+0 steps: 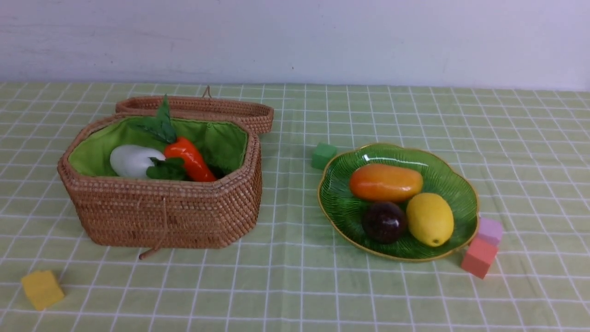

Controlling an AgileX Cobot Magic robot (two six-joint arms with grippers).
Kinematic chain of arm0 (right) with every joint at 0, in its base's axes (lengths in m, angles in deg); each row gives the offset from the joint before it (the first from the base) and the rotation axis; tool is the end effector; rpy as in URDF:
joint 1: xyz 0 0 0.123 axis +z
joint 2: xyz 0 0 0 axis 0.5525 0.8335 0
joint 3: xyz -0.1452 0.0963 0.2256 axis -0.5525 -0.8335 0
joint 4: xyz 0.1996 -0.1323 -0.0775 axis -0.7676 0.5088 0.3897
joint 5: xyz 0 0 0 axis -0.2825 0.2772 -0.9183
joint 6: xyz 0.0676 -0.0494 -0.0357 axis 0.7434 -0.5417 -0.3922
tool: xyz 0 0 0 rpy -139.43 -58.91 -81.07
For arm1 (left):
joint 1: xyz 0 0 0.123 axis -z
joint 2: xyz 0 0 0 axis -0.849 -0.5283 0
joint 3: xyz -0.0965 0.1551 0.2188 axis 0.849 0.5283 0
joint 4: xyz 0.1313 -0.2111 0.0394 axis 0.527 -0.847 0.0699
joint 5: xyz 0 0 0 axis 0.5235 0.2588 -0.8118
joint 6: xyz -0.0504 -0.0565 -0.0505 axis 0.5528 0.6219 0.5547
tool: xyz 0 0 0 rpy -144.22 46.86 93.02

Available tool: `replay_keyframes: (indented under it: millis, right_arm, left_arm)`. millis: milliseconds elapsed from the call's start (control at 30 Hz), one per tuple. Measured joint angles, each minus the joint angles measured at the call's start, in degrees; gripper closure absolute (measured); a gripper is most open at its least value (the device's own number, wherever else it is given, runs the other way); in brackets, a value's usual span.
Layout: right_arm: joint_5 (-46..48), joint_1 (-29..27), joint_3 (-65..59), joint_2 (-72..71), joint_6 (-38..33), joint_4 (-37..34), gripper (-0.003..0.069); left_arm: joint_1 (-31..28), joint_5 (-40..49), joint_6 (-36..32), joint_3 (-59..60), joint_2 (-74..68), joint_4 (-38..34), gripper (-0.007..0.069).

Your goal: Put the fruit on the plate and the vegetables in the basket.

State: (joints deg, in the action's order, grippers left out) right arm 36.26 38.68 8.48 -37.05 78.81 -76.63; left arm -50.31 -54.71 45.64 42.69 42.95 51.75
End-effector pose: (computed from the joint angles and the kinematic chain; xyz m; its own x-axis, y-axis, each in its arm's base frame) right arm 0.0359 -0.0057 0.2901 -0.2688 -0.0276 -0.9628 0.0043 0.9995 -0.0299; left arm 0.0506 -0.0087 0.1685 -0.3320 0.0540 -0.9417 0.1563 0.9877 0.0015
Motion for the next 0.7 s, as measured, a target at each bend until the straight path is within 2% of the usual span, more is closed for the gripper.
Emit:
replay_keyframes:
  millis: [100, 233, 333, 700]
  right_arm:
    - [-10.62, -1.52, -9.27, -1.02, 1.92, -0.92, 0.0666]
    - [-16.96, -2.31, -20.21, -6.60, 2.07, -1.02, 0.0666]
    - [-17.32, -2.92, -25.72, -8.03, 2.07, -1.27, 0.0666]
    - [-16.58, -3.20, -26.14, -8.08, 0.68, -2.33, 0.0657]
  left_arm:
    - [0.00, 0.00, 0.00, 0.00, 0.00, -0.06, 0.0386]
    - [0.00, 0.00, 0.00, 0.00, 0.00, -0.06, 0.0386]
    - [0.00, 0.00, 0.00, 0.00, 0.00, -0.06, 0.0386]
    - [0.00, 0.00, 0.00, 0.00, 0.00, -0.13, 0.0386]
